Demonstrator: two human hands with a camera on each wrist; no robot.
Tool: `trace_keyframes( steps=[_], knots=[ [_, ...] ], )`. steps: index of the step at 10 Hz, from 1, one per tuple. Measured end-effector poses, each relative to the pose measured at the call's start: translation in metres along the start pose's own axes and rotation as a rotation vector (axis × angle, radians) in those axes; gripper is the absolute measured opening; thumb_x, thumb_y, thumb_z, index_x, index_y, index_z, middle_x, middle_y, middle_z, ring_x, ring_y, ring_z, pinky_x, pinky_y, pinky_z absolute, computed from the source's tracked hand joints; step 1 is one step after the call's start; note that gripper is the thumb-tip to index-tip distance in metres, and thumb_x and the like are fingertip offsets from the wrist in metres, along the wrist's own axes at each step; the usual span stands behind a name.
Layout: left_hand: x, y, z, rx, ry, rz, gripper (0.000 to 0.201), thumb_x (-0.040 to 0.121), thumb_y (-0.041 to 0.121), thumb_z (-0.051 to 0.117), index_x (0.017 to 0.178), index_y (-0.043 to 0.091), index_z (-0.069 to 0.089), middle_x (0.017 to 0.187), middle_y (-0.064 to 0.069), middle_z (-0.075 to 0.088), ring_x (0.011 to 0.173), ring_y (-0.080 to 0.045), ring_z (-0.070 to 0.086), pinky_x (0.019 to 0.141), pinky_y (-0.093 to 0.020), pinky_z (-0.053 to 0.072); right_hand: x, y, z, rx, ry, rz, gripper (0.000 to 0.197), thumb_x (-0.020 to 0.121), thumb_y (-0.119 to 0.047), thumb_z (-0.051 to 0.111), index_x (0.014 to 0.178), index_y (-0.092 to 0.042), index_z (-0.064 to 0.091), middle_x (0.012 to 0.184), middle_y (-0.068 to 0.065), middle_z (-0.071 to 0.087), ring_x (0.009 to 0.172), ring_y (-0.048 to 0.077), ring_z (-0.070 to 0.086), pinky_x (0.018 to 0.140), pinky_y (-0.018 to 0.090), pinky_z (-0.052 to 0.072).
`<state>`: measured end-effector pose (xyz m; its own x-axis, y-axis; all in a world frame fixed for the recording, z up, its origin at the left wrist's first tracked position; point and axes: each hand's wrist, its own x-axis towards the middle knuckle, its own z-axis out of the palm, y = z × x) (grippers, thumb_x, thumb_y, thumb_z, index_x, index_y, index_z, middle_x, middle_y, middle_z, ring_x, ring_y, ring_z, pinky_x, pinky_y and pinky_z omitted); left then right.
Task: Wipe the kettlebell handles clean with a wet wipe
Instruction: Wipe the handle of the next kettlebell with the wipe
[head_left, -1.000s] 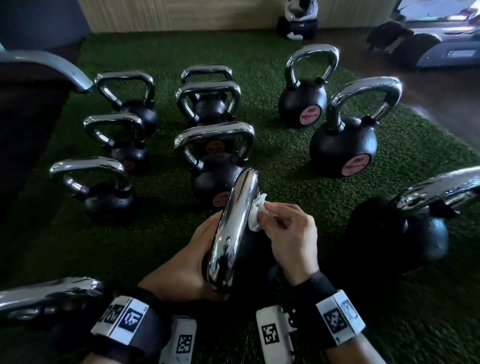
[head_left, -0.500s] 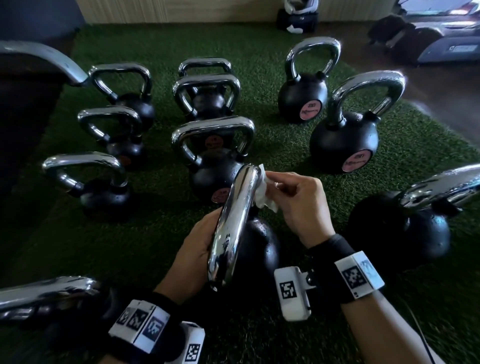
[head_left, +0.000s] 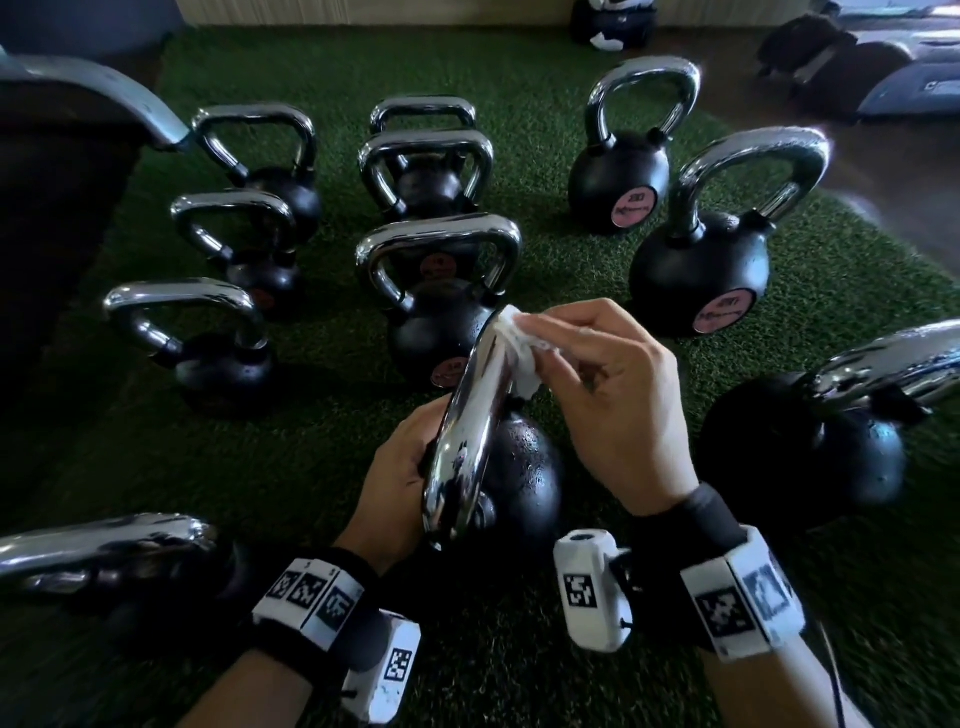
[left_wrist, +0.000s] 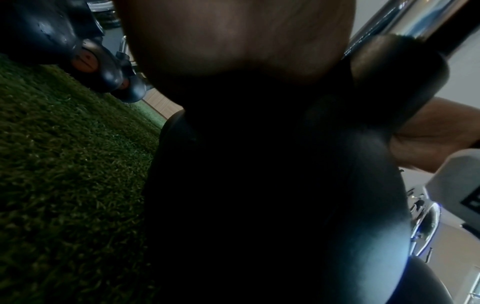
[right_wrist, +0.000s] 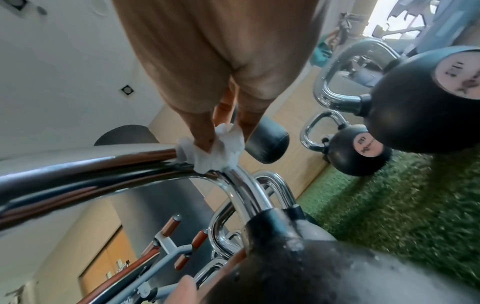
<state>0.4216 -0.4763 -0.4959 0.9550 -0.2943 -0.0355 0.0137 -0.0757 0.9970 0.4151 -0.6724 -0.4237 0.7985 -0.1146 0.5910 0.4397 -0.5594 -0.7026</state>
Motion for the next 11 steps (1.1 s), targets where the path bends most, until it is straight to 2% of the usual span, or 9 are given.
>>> trace_keyframes(
  steps=[1,2,4,5,6,7,8,10,11],
  knots=[
    [-0.004,0.005,0.002,-0.012,-0.035,0.051,0.027,0.07,0.05,0.059,0.093,0.054,0.072,0.09,0.045,0.067,0.091,0.011,0.066,0.1,-0.034,0.049,-0.029,-0.027,-0.004,-0.037,-0.049,-0.07,0.027,0.089,-0.001,0.078,0.113,-0.014,0.079,0.104,-0.001,0.07,0.089,0.002,0.066,0.074,0.01,0.051],
    [-0.005,0.007,0.006,-0.032,0.04,0.061,0.037,0.074,0.052,0.061,0.108,0.039,0.062,0.098,0.034,0.071,0.097,0.007,0.066,0.093,-0.025,0.051,-0.053,-0.043,-0.003,0.109,-0.088,0.021,0.026,0.089,-0.002,0.078,0.11,-0.017,0.08,0.1,-0.005,0.07,0.079,0.002,0.064,0.066,0.012,0.048],
    [-0.009,0.011,0.011,-0.098,0.056,-0.033,0.028,0.092,0.008,0.053,0.098,0.035,0.047,0.076,0.048,0.063,0.078,0.024,0.062,0.077,-0.004,0.05,-0.057,-0.04,0.002,0.374,-0.069,0.244,0.015,0.085,-0.017,0.078,0.097,-0.025,0.078,0.09,-0.004,0.072,0.077,0.017,0.069,0.065,0.041,0.057],
    [-0.004,0.0,0.008,-0.006,0.079,0.074,0.007,0.1,0.011,0.06,0.098,0.016,0.063,0.076,0.017,0.072,0.069,0.014,0.064,0.068,-0.006,0.049,-0.086,-0.042,0.008,0.397,-0.11,0.351,0.011,0.085,-0.016,0.079,0.092,-0.024,0.074,0.08,-0.001,0.072,0.068,0.018,0.068,0.061,0.041,0.057],
    [-0.003,-0.002,0.006,0.052,0.127,0.195,0.046,0.083,0.055,0.074,0.101,0.014,0.064,0.099,-0.006,0.049,0.064,-0.004,0.056,0.074,-0.018,0.045,-0.107,-0.035,0.011,0.318,-0.162,0.345,0.018,0.083,-0.013,0.08,0.086,-0.029,0.073,0.083,-0.011,0.071,0.072,0.007,0.067,0.066,0.017,0.05],
    [0.0,-0.013,0.004,0.052,0.096,0.215,0.026,0.085,0.047,0.07,0.094,0.026,0.058,0.1,-0.004,0.045,0.074,0.009,0.056,0.083,-0.03,0.046,-0.111,-0.033,0.012,0.299,-0.143,0.316,0.023,0.08,-0.006,0.084,0.086,-0.026,0.075,0.09,-0.013,0.073,0.081,0.01,0.071,0.072,0.015,0.052],
    [0.003,-0.017,0.003,0.071,0.11,0.236,0.026,0.085,0.039,0.063,0.098,0.016,0.063,0.1,-0.002,0.055,0.084,0.016,0.057,0.086,-0.016,0.047,-0.113,-0.031,0.014,0.26,-0.13,0.263,0.015,0.083,-0.006,0.082,0.089,-0.019,0.078,0.093,-0.014,0.074,0.086,0.009,0.073,0.073,0.018,0.056],
    [0.003,-0.025,-0.003,0.014,0.06,0.266,0.025,0.074,0.039,0.076,0.097,0.048,0.07,0.084,-0.017,0.061,0.082,0.012,0.059,0.075,-0.013,0.048,-0.088,-0.011,0.005,0.027,-0.302,0.093,0.017,0.087,-0.008,0.08,0.1,-0.018,0.08,0.102,-0.012,0.073,0.09,-0.004,0.067,0.079,0.007,0.048],
    [0.001,-0.026,-0.003,-0.025,0.069,0.241,0.032,0.074,0.032,0.074,0.102,0.048,0.073,0.088,0.002,0.07,0.089,0.004,0.064,0.079,-0.018,0.051,-0.058,-0.002,0.002,0.048,-0.468,0.086,0.024,0.087,-0.006,0.076,0.103,-0.024,0.08,0.104,-0.012,0.073,0.095,-0.002,0.067,0.084,0.01,0.047]
  ],
)
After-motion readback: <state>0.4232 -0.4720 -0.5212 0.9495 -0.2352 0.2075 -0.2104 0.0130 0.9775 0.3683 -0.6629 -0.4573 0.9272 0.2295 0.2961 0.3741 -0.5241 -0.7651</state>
